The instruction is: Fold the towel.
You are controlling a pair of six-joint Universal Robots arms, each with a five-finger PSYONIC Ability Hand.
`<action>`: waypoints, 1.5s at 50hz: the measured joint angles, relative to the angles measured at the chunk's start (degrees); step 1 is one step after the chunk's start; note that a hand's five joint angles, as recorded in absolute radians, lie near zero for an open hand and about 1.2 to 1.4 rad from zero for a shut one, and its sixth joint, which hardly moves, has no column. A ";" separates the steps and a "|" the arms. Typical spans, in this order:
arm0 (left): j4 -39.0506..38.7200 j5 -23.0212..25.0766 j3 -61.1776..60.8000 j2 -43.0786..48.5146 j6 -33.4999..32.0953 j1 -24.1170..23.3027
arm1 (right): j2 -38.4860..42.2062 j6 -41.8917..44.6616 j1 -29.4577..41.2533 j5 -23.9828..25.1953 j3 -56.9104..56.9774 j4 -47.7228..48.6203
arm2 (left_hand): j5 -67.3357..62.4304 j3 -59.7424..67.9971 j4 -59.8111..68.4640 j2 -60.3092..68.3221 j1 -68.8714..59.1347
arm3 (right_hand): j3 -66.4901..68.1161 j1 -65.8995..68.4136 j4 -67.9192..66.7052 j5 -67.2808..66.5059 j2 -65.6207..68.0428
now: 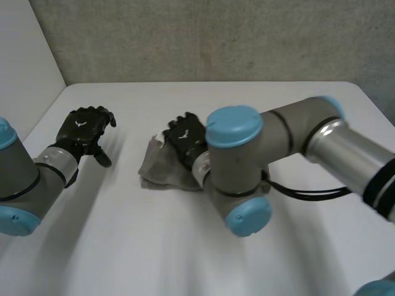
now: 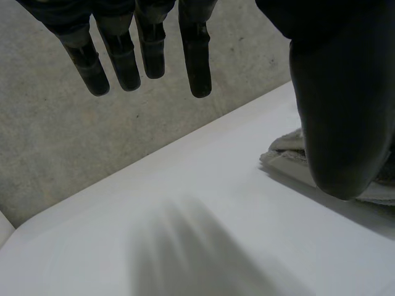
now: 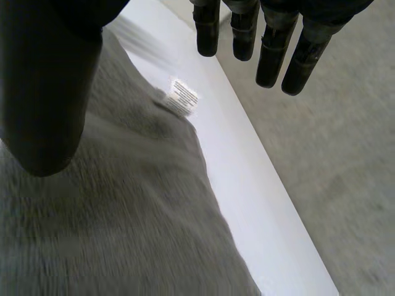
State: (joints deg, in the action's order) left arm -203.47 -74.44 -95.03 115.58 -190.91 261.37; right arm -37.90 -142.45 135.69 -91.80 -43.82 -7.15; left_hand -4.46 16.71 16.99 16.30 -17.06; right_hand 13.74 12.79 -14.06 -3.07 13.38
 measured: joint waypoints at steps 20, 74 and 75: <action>0.00 0.00 -0.56 0.03 -0.35 -4.56 | -19.95 -13.14 -17.52 10.01 -40.23 13.24 | 0.00 0.00 0.00 0.00 0.00 | 20.30 21.05 -19.57 -20.95 20.58; -0.97 -0.30 -0.77 -10.10 0.89 -6.25 | -15.64 2.56 -3.37 14.18 -21.90 5.67 | 0.17 0.00 -0.25 -0.26 0.00 | 61.84 62.52 -62.39 -62.96 58.00; -1.26 -0.35 -0.76 -10.09 1.20 -6.32 | -14.28 2.61 -1.89 14.06 -21.44 5.79 | 0.17 0.00 -0.25 -0.26 0.00 | 61.64 62.31 -62.32 -62.90 57.89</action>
State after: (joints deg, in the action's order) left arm -204.73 -74.80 -95.78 105.49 -189.71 255.05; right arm -52.18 -139.83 133.80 -77.74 -65.26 -1.36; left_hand -4.29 16.71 16.74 16.04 -17.06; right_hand 75.38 75.09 -76.38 -65.97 71.27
